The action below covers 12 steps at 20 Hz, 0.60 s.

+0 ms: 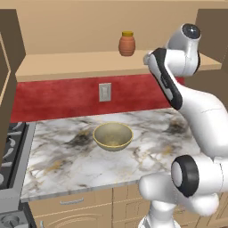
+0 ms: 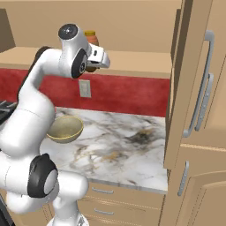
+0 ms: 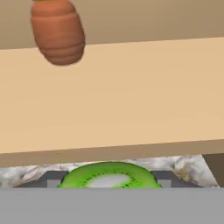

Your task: Pick the kiwi from the cabinet and place it in the bowl. Then pick the bowl and place it in the sink. Then turn on the sink facuet.

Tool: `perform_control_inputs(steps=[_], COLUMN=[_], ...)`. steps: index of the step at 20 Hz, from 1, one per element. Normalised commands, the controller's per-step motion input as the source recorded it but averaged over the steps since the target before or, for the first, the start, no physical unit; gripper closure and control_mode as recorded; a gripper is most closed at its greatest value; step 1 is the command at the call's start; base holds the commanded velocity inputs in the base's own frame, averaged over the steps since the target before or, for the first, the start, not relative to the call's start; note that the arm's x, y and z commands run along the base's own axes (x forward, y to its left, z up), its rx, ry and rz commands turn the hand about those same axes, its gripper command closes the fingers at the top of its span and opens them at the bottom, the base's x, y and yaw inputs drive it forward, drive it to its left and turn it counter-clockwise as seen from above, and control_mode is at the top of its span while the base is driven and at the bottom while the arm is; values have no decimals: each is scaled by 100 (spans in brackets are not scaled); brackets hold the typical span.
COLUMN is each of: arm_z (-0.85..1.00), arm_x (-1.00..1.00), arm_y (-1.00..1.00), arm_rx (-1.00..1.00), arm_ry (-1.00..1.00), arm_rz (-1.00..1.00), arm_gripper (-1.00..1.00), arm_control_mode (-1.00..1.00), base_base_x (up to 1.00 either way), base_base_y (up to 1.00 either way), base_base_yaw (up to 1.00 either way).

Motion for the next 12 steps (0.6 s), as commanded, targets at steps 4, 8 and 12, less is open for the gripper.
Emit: perform_control_inputs(steps=[4,8,12], arm_z=[-4,0,-6], arm_x=[-100,-100,-100], arm_y=[60,46,28], arm_rx=[0,0,1], arm_ry=[0,0,9], arm_rz=[0,-1,-4], arm_gripper=[100,100,100], arm_control_mode=[-100,-100,-100], base_base_x=[0,0,0], base_base_y=[0,0,0], base_base_yaw=[0,0,0])
